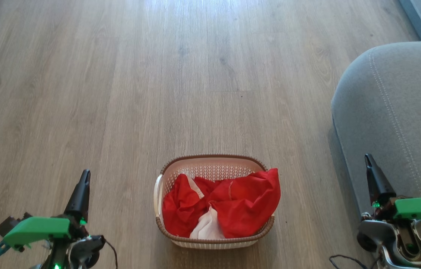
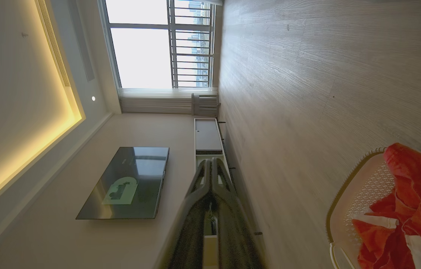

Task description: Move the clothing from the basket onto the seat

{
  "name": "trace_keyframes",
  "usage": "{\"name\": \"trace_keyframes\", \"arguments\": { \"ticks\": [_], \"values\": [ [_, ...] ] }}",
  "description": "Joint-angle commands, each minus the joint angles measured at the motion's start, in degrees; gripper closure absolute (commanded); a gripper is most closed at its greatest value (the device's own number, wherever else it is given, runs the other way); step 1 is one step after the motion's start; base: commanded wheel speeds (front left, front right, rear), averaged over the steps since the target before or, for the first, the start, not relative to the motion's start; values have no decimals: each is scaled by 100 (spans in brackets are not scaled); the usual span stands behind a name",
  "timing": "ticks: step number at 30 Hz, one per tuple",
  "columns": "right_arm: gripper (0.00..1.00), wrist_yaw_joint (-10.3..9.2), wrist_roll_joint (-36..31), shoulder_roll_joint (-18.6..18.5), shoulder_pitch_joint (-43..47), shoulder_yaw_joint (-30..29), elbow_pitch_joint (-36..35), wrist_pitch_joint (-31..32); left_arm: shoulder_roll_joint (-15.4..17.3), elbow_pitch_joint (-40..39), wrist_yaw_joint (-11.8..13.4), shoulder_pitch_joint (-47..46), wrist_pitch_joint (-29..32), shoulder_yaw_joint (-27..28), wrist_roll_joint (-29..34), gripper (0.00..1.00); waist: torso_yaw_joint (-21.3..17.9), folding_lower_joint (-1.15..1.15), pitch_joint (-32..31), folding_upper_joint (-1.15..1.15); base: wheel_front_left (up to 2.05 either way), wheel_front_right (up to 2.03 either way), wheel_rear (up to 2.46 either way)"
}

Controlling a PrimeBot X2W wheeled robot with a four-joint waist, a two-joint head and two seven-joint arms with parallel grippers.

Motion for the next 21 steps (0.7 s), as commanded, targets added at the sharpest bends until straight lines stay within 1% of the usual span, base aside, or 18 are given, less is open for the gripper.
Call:
{"name": "trace_keyframes", "arguments": {
  "ticks": [1, 21],
  "values": [
    [100, 0, 36, -17, -150, 100, -224, 32, 62, -189, -53, -273, 42, 197, -40, 100, 0, 0, 0, 0, 0, 0, 0],
    [100, 0, 36, -17, -150, 100, -224, 32, 62, -189, -53, -273, 42, 197, -40, 100, 0, 0, 0, 0, 0, 0, 0]
  ]
}}
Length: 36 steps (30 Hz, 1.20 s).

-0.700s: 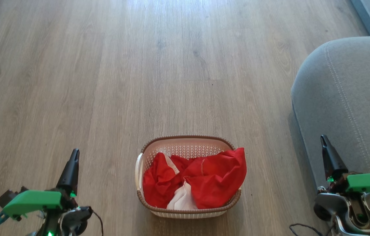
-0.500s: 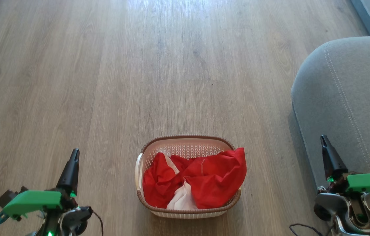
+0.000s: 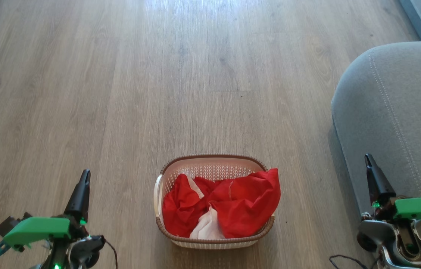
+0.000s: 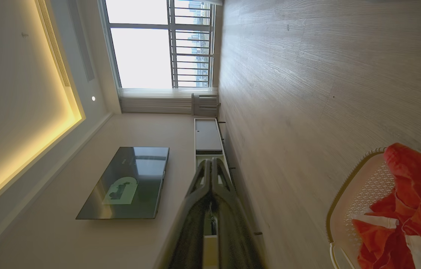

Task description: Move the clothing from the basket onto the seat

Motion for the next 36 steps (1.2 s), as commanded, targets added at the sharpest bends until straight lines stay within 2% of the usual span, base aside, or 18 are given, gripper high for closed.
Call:
{"name": "trace_keyframes", "arguments": {
  "ticks": [1, 5, 6, 7, 10, 23, 36],
  "values": [
    [100, 0, 36, -17, -150, 100, -224, 32, 62, -189, -53, -273, 42, 197, -40, 100, 0, 0, 0, 0, 0, 0, 0],
    [100, 0, 36, -17, -150, 100, -224, 32, 62, -189, -53, -273, 42, 197, -40, 100, 0, 0, 0, 0, 0, 0, 0],
    [0, 0, 36, -17, -150, 100, -224, 32, 62, -189, -53, -273, 42, 197, -40, 0, 0, 0, 0, 0, 0, 0, 0],
    [0, 0, -2, 2, -2, 4, 19, 0, -2, 15, 6, 0, -4, -1, 2, 0, 0, 0, 0, 0, 0, 0, 0],
    [0, 0, -1, 22, 124, 30, 315, -1, -31, 283, 9, 156, -8, -36, 1, 0, 0, 0, 1, 0, 0, 0, 0],
    [0, 0, -181, -53, -147, 224, 328, -181, 40, 324, 2, -81, -222, -89, 202, 0, -3, 0, 18, 0, 0, 0, 0],
    [0, 0, -803, -185, -501, 524, 507, -457, 109, 259, -5, -285, -460, -92, 1239, 0, -11, 0, 33, 0, 0, 0, 0]
  ]
}}
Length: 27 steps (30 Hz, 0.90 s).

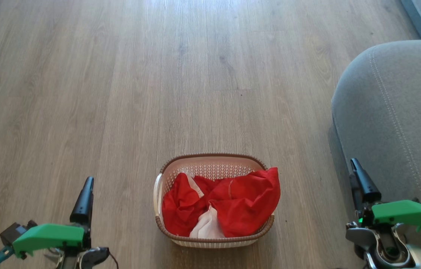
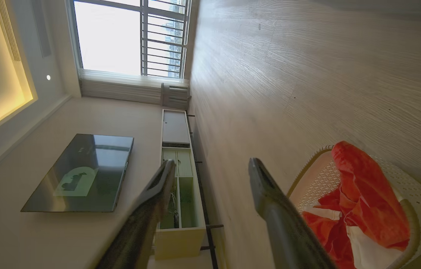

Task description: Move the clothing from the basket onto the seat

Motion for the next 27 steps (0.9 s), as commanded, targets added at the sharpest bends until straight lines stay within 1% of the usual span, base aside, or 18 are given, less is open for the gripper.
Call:
{"name": "trace_keyframes", "arguments": {
  "ticks": [1, 21, 27],
  "values": [
    [0, 0, -159, -117, -413, 73, -136, -90, 111, -206, -14, -345, -60, 20, 214, 0, -2, 0, -1, 0, 0, 0, 0],
    [0, 0, -1773, -208, -834, 411, 143, -411, 231, -260, -22, -574, -378, -79, 2124, 0, -12, 0, 3, 0, 0, 0, 0],
    [0, 0, -2235, -228, -992, 539, 305, -512, 257, -283, 15, -645, -479, -98, 2695, 0, -14, 0, 7, 0, 0, 0, 0]
  ]
}}
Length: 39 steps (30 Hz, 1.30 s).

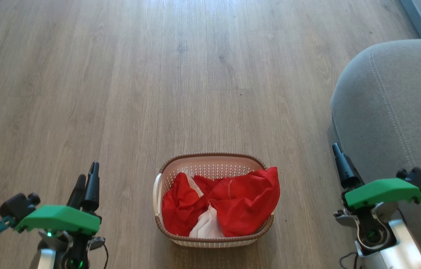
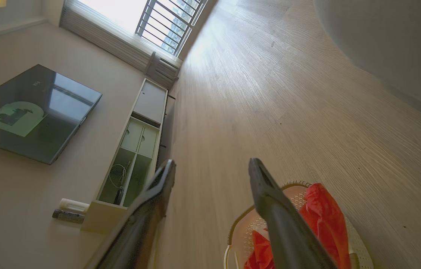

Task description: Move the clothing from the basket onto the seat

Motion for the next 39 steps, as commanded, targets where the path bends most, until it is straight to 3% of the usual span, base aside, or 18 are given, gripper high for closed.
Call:
{"name": "trace_keyframes", "arguments": {
  "ticks": [1, 39],
  "values": [
    [0, 0, -153, -112, -399, 83, -138, -87, 126, -202, 18, -352, -63, 55, 185, 0, 1, 0, 2, 0, 0, 0, 0],
    [0, 0, -2733, -221, -1419, 637, 938, -729, 357, 6, 280, -859, -700, -98, 2973, 0, -17, 0, 43, 0, 0, 0, 0]
  ]
}}
